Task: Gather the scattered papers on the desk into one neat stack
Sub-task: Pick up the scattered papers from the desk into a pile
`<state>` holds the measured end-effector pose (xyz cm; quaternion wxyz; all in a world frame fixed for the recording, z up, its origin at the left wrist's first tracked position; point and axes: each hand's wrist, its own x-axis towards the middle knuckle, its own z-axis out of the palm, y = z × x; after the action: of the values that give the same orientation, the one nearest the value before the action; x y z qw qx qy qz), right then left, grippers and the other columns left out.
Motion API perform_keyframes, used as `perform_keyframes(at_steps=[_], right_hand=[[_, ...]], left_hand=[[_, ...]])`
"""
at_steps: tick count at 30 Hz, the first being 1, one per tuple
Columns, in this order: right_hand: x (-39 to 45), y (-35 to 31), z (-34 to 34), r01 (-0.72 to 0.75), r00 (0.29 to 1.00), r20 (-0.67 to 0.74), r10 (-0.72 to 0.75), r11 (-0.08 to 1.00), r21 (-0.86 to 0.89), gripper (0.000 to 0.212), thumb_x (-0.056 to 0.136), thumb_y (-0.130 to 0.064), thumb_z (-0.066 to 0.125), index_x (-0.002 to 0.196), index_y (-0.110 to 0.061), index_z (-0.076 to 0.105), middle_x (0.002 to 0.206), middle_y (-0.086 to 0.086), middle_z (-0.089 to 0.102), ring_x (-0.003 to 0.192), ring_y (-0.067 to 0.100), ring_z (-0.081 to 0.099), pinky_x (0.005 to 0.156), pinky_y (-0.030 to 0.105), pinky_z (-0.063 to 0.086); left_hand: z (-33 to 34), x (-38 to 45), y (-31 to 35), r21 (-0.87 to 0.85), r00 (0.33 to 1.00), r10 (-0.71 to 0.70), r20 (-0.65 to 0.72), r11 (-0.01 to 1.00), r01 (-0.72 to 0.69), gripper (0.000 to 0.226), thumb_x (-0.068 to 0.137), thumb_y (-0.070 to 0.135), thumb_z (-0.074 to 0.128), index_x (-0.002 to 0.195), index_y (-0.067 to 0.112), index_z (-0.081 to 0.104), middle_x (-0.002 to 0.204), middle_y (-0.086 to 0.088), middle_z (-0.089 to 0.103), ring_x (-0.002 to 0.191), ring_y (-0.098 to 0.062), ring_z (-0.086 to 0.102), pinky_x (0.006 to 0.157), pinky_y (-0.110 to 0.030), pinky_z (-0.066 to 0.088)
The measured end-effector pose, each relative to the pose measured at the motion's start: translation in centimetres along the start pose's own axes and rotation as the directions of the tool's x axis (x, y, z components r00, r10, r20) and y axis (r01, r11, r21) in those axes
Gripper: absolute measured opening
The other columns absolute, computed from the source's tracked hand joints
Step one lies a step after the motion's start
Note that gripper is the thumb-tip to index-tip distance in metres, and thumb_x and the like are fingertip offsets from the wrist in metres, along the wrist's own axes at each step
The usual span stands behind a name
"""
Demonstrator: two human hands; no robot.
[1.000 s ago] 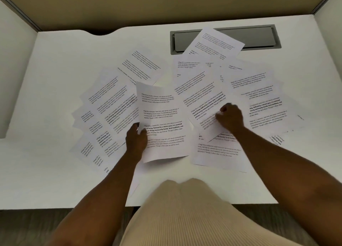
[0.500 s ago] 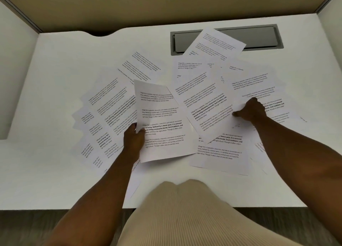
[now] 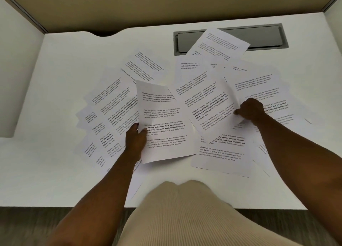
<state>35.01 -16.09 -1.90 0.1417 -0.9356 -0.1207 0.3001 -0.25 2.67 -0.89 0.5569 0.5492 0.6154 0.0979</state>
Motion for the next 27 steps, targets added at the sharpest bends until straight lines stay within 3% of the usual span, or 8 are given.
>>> perform_keyframes(at_steps=[3, 9, 12, 15, 18, 21, 24, 27], right_hand=[[-2.4, -1.3, -0.2, 0.025, 0.999, 0.029, -0.038, 0.932, 0.362, 0.046, 0.08, -0.012, 0.075, 0.12, 0.0, 0.054, 0.113, 0.013, 0.054, 0.094, 0.028, 0.056, 0.076, 0.039, 0.053], [-6.9, -3.4, -2.5, 0.233, 0.971, -0.076, -0.226, 0.842, 0.486, 0.024, 0.086, -0.012, 0.069, 0.108, -0.006, 0.062, 0.096, 0.004, 0.063, 0.077, 0.02, 0.066, 0.051, 0.021, 0.058], [-8.0, -3.6, -3.4, 0.184, 0.974, -0.032, -0.222, 0.707, 0.683, 0.017, 0.086, -0.007, 0.069, 0.102, -0.008, 0.063, 0.093, 0.003, 0.066, 0.081, 0.017, 0.068, 0.056, 0.021, 0.059], [-8.7, -3.6, -3.1, 0.077, 0.98, 0.037, -0.196, 0.539, 0.839, 0.013, 0.087, -0.004, 0.066, 0.097, -0.013, 0.063, 0.099, 0.005, 0.067, 0.087, 0.018, 0.068, 0.06, 0.021, 0.058], [-9.5, -3.7, -1.8, -0.031, 0.973, 0.127, -0.191, 0.44, 0.897, 0.014, 0.088, -0.003, 0.064, 0.093, -0.015, 0.062, 0.1, 0.002, 0.066, 0.089, 0.017, 0.066, 0.06, 0.021, 0.056], [-9.9, -3.9, 0.4, -0.084, 0.961, 0.196, -0.197, 0.467, 0.88, 0.013, 0.089, -0.006, 0.064, 0.098, -0.014, 0.062, 0.107, 0.005, 0.067, 0.097, 0.021, 0.065, 0.067, 0.027, 0.055], [-10.3, -4.3, 2.2, -0.067, 0.957, 0.206, -0.203, 0.537, 0.841, 0.017, 0.092, -0.014, 0.062, 0.109, -0.014, 0.063, 0.115, 0.006, 0.067, 0.104, 0.021, 0.063, 0.084, 0.035, 0.054], [-10.5, -4.7, 3.1, -0.067, 0.948, 0.235, -0.212, 0.591, 0.804, 0.026, 0.094, -0.017, 0.059, 0.12, -0.015, 0.059, 0.119, 0.001, 0.066, 0.108, 0.019, 0.061, 0.087, 0.034, 0.05]], left_hand=[[-0.3, 0.2, 0.0, -0.037, 1.0, -0.001, 0.004, 0.999, 0.002, 0.049, 0.09, 0.017, 0.06, 0.139, 0.017, 0.053, 0.135, -0.005, 0.061, 0.121, -0.027, 0.059, 0.104, -0.052, 0.047], [-0.5, -0.2, 1.6, -0.116, 1.0, -0.006, 0.029, 0.993, 0.01, 0.037, 0.096, 0.009, 0.056, 0.132, 0.019, 0.059, 0.128, -0.003, 0.066, 0.112, -0.025, 0.064, 0.101, -0.049, 0.05], [-0.5, -0.4, 1.9, -0.154, 0.999, -0.01, 0.043, 0.988, 0.017, 0.034, 0.097, 0.007, 0.054, 0.127, 0.023, 0.06, 0.126, -0.004, 0.066, 0.111, -0.027, 0.064, 0.1, -0.05, 0.051], [-0.4, -0.5, 2.1, -0.207, 0.998, -0.016, 0.064, 0.978, 0.029, 0.039, 0.097, 0.004, 0.053, 0.134, 0.017, 0.057, 0.13, -0.006, 0.064, 0.115, -0.028, 0.063, 0.1, -0.05, 0.05], [0.0, -1.0, 3.0, -0.233, 0.996, -0.004, 0.09, 0.972, 0.026, 0.04, 0.099, 0.007, 0.052, 0.138, 0.017, 0.055, 0.131, -0.004, 0.063, 0.114, -0.024, 0.063, 0.099, -0.044, 0.051], [0.5, -1.3, 4.2, -0.23, 0.993, 0.032, 0.115, 0.973, -0.005, 0.04, 0.101, 0.013, 0.052, 0.139, 0.02, 0.053, 0.13, -0.002, 0.064, 0.11, -0.021, 0.065, 0.097, -0.043, 0.053], [1.0, -1.5, 5.3, -0.25, 0.987, 0.072, 0.143, 0.968, -0.034, 0.035, 0.103, 0.018, 0.047, 0.137, 0.021, 0.053, 0.13, -0.002, 0.064, 0.109, -0.02, 0.066, 0.097, -0.044, 0.053], [1.1, -1.7, 6.1, -0.203, 0.99, 0.097, 0.107, 0.976, -0.074, 0.034, 0.105, 0.028, 0.043, 0.137, 0.022, 0.052, 0.13, 0.005, 0.061, 0.112, -0.015, 0.06, 0.102, -0.04, 0.047]])
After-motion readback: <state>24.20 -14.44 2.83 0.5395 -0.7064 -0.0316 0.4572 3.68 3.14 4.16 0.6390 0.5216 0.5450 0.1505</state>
